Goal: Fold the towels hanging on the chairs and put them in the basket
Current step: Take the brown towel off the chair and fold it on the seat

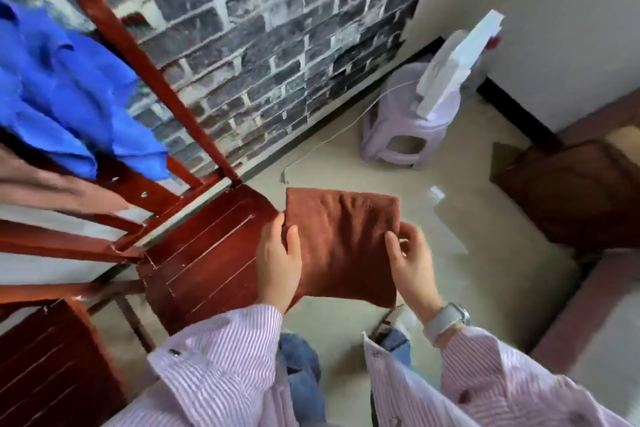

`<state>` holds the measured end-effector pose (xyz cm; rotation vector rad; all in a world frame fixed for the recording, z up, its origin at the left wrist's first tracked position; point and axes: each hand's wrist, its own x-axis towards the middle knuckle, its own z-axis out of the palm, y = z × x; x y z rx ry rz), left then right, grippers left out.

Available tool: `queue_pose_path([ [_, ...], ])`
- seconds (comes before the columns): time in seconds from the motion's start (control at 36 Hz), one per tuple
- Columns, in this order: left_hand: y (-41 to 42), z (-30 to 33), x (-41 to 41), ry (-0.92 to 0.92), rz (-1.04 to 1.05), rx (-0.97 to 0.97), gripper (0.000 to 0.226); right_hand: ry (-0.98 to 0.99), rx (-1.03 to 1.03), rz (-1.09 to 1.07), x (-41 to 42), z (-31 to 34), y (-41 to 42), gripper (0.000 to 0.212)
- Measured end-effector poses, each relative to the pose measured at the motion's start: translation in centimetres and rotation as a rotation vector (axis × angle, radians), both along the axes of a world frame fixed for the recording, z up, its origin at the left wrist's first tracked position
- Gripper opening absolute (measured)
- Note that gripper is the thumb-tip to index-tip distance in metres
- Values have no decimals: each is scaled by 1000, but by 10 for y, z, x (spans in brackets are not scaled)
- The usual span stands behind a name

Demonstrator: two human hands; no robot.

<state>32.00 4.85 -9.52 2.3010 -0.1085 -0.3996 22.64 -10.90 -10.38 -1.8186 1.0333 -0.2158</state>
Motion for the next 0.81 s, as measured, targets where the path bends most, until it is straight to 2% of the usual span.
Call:
queue_pose_path([
  [0.28, -214, 53, -62, -60, -183, -58, 36, -68, -86, -176, -95, 55, -190, 12],
  [0.47, -361, 69, -106, -69, -378, -125, 37, -49, -167, -382, -162, 75, -311, 17],
  [0.81, -588, 76, -121, -81, -729, -159, 37, -44, -205, -651, -210, 90, -492, 21],
])
